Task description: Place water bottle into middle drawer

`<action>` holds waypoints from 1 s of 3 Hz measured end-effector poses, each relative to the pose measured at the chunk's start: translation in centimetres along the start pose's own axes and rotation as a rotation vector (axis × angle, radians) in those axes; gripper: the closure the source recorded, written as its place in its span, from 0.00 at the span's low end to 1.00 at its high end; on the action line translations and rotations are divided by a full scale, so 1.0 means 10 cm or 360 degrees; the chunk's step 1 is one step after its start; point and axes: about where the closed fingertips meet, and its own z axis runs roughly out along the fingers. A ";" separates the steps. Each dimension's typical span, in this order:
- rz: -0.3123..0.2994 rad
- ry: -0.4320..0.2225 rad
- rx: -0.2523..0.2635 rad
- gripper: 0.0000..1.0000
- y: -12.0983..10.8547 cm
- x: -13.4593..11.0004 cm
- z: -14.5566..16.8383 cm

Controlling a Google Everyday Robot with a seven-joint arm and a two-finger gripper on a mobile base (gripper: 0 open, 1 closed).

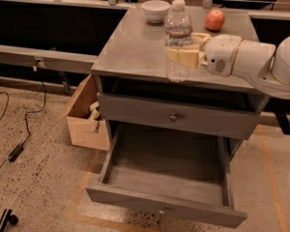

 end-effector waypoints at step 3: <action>0.0236 -0.0019 0.0016 1.00 0.41 0.35 -0.17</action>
Offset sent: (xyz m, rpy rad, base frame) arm -0.0362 -0.0006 -0.0155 0.0476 0.1448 -0.0347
